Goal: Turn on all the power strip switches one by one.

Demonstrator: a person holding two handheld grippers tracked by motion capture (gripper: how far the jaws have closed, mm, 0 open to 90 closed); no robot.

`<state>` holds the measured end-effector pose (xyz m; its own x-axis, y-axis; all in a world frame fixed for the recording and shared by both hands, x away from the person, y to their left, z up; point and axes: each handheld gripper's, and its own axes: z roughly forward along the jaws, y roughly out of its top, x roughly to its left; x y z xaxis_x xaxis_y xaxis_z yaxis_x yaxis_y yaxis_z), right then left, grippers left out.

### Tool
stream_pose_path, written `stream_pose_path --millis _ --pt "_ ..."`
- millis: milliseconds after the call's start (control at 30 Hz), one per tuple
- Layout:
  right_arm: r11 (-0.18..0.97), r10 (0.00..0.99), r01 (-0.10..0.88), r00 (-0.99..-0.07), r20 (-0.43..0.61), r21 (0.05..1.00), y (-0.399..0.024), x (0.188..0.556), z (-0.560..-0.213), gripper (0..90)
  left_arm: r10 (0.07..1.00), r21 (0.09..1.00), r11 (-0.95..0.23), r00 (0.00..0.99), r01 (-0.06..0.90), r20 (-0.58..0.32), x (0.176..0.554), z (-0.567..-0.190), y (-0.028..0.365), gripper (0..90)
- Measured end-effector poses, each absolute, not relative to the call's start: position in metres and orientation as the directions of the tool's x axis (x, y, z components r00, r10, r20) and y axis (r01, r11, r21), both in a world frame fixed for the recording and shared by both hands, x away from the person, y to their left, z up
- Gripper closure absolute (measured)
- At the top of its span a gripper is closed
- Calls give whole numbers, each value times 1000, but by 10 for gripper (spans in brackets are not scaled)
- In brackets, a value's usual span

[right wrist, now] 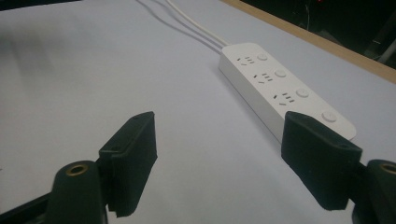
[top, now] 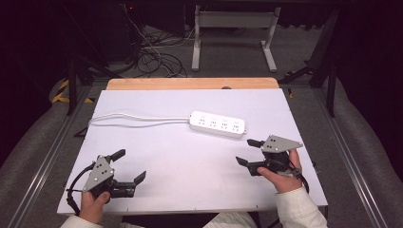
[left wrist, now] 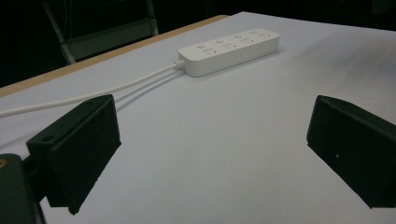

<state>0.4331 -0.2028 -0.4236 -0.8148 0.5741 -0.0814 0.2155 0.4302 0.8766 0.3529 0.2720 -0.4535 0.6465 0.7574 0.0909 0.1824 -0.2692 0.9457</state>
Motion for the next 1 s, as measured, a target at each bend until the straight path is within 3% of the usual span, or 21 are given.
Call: stream_pose_path --millis 1000 --pt "471 580 208 -805 -123 857 -188 478 -391 326 755 945 -270 650 182 91 354 -454 274 29"
